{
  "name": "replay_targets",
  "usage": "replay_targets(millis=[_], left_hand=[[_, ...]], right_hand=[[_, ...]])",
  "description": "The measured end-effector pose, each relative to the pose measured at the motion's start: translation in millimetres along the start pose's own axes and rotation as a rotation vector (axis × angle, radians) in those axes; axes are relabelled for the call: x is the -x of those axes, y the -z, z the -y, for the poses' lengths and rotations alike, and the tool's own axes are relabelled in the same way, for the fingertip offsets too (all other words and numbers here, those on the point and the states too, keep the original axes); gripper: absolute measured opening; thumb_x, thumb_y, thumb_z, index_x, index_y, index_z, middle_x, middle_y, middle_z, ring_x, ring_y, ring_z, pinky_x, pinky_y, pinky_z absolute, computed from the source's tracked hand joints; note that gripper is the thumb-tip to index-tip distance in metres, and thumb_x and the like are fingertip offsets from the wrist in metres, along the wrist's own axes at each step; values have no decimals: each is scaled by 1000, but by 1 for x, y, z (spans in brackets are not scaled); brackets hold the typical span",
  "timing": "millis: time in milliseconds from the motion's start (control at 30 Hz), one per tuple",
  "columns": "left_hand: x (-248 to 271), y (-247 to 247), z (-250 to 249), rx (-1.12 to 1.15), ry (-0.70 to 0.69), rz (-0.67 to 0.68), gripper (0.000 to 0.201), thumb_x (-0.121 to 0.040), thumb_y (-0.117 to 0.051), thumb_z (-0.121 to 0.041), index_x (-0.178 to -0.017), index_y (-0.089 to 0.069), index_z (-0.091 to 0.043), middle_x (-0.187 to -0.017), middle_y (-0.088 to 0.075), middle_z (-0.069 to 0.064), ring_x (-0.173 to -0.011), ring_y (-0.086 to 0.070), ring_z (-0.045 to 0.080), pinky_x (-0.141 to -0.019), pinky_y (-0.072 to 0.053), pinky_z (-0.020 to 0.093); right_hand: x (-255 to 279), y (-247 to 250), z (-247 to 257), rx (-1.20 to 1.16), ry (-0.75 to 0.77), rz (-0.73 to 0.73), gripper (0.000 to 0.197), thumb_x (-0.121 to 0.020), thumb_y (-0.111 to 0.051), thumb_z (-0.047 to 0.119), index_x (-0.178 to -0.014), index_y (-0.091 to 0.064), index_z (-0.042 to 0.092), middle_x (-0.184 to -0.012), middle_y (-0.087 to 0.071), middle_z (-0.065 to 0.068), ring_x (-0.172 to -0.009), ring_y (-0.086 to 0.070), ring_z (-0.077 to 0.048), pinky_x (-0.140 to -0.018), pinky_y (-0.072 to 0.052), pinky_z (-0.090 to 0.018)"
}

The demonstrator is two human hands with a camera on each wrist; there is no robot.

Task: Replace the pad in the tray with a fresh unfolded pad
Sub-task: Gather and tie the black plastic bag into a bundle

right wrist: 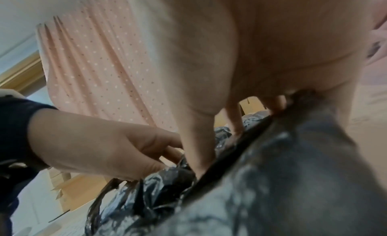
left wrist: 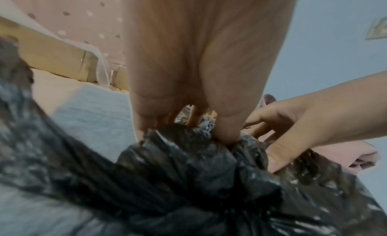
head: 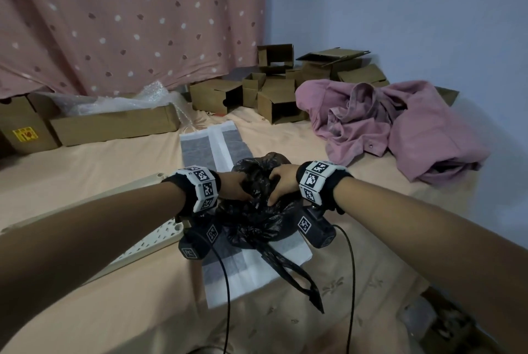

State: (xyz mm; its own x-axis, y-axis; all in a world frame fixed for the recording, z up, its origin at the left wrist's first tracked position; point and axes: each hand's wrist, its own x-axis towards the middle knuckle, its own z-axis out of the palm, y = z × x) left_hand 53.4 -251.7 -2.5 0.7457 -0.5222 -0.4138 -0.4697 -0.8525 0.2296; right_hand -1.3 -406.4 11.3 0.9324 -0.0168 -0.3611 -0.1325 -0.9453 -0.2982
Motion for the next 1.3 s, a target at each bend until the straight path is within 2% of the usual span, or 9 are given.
replay_targets(millis=[200, 367, 467, 633, 733, 833, 1033, 1167, 1300], left_hand=[[-44, 23, -1, 185, -36, -90, 75, -70, -67, -47, -135, -46, -16, -135, -56, 8, -120, -55, 28, -105, -45, 45], [-86, 55, -17, 336, -94, -189, 82, -71, -73, -41, -141, -40, -15, -138, -53, 9, -126, -51, 28, -110, -40, 44], [-123, 70, -22, 472, -127, -233, 79, -65, -73, -33, -137, -46, -11, -134, -56, 14, -123, -54, 31, -108, -43, 47], [-134, 82, -45, 493, -71, -407, 46, -85, -64, -15, -127, -51, -1, -121, -59, 18, -117, -55, 32, -103, -45, 43], [-151, 80, -43, 521, -90, -409, 28, -84, -56, -2, -110, -65, 4, -106, -63, 19, -114, -58, 34, -98, -49, 39], [-160, 67, -37, 497, -97, -294, 37, -87, -41, 8, -113, -67, 3, -122, -62, 20, -119, -53, 34, -101, -45, 35], [-160, 51, -30, 459, -124, -177, 41, -88, -40, 9, -123, -60, 0, -133, -55, 19, -127, -48, 33, -111, -39, 38], [-142, 67, -30, 425, -157, -249, 40, -90, -41, 8, -124, -59, -1, -133, -56, 18, -127, -48, 31, -98, -40, 27], [-115, 98, -13, 325, -129, -358, 37, -92, -48, 1, -128, -55, 0, -138, -51, 15, -128, -47, 28, -100, -40, 31]], right_hand=[[-23, 25, -22, -111, -29, -157, 77, -72, -81, 36, -138, -48, 12, -140, -51, -6, -124, -51, -25, -100, -43, -31], [-53, 61, -48, -140, -92, -277, 76, -65, -85, 34, -132, -54, 15, -135, -56, -5, -120, -54, -24, -102, -44, -33], [-69, 80, -65, -147, -124, -328, 79, -66, -84, 33, -135, -51, 13, -143, -48, -7, -128, -48, -25, -108, -40, -33], [-100, 92, -99, -206, -214, -435, 84, -71, -80, 25, -143, -40, 13, -141, -50, -11, -126, -49, -30, -101, -41, -32], [-115, 90, -113, -171, -255, -512, 79, -70, -78, 24, -139, -41, 14, -137, -49, -17, -120, -52, -35, -97, -45, -35], [-126, 79, -125, -132, -281, -481, 67, -77, -73, 23, -138, -46, 12, -139, -48, -17, -124, -50, -34, -99, -43, -33], [-133, 66, -129, -120, -266, -461, 53, -84, -67, 22, -132, -53, 8, -131, -58, -15, -118, -56, -32, -94, -44, -29], [-120, 75, -116, -79, -220, -518, 52, -81, -67, 26, -128, -55, 9, -129, -59, -16, -116, -57, -33, -96, -47, -33], [-100, 89, -96, -54, -141, -519, 61, -83, -67, 32, -137, -48, 12, -137, -54, -11, -122, -53, -30, -97, -44, -32]])
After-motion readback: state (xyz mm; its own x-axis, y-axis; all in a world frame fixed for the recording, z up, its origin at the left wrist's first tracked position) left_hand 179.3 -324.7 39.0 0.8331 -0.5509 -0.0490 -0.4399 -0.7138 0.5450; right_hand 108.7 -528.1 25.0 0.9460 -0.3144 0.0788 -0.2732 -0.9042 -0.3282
